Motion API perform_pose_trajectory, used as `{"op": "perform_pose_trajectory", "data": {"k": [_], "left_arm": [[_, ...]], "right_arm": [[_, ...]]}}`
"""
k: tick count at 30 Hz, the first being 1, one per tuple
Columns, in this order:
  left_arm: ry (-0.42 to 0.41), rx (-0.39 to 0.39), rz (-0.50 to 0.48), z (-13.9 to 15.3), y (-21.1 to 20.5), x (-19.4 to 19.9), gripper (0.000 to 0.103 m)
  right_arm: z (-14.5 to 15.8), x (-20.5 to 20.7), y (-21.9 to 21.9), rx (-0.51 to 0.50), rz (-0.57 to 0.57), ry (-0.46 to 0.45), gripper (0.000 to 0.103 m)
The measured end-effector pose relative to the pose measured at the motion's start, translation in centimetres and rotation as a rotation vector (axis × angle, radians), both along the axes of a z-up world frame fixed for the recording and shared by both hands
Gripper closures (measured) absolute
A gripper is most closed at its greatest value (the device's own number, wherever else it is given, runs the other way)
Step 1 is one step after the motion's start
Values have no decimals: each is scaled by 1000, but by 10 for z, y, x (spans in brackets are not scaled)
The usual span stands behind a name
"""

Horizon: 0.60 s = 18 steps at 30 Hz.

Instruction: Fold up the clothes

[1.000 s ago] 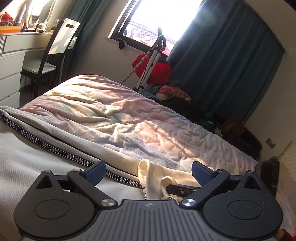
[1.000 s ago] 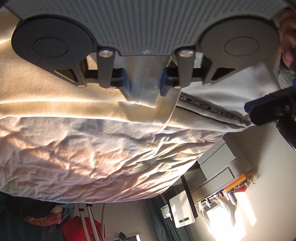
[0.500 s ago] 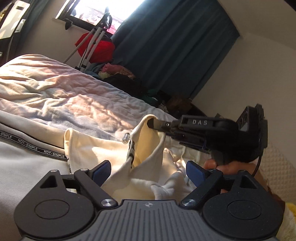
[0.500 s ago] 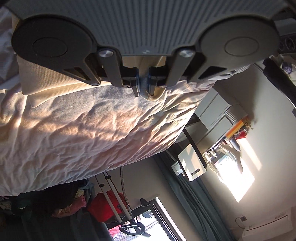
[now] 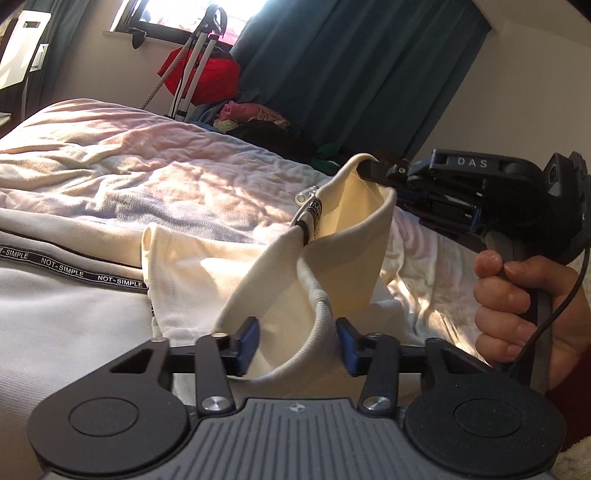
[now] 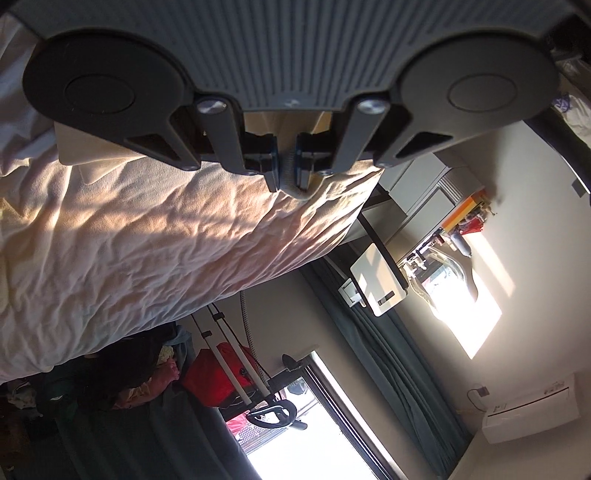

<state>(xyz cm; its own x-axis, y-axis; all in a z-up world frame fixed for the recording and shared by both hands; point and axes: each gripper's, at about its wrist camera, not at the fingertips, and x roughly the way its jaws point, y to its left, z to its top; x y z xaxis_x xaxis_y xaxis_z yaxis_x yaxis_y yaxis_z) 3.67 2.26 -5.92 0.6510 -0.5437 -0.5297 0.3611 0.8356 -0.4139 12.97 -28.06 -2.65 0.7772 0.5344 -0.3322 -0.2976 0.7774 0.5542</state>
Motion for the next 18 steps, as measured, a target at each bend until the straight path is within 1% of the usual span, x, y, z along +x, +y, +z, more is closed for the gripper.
{"op": "perform_pose_trajectory", "data": {"k": [1, 2, 3, 4, 7, 10, 15, 18], "left_arm": [[10, 13, -4, 0, -1, -2, 83], [20, 30, 0, 1, -2, -5, 88], [27, 30, 0, 2, -1, -10, 94], [33, 30, -1, 4, -1, -14, 95], [62, -6, -17, 7, 3, -26, 96], [87, -11, -12, 6, 7, -35, 97], [166, 27, 39, -10, 15, -27, 97], [158, 111, 34, -15, 10, -24, 95]], "right_arm": [[-1, 2, 3, -4, -1, -2, 91], [-2, 5, 9, -20, -1, -4, 91], [-4, 8, 15, -37, -1, -7, 91], [-6, 11, 23, -65, 4, -14, 91], [-15, 18, 56, -164, 33, -34, 91], [-35, 24, 87, -281, 65, -30, 91], [-75, 35, 133, -475, 108, -6, 91], [-88, 36, 143, -525, 115, -6, 91]]}}
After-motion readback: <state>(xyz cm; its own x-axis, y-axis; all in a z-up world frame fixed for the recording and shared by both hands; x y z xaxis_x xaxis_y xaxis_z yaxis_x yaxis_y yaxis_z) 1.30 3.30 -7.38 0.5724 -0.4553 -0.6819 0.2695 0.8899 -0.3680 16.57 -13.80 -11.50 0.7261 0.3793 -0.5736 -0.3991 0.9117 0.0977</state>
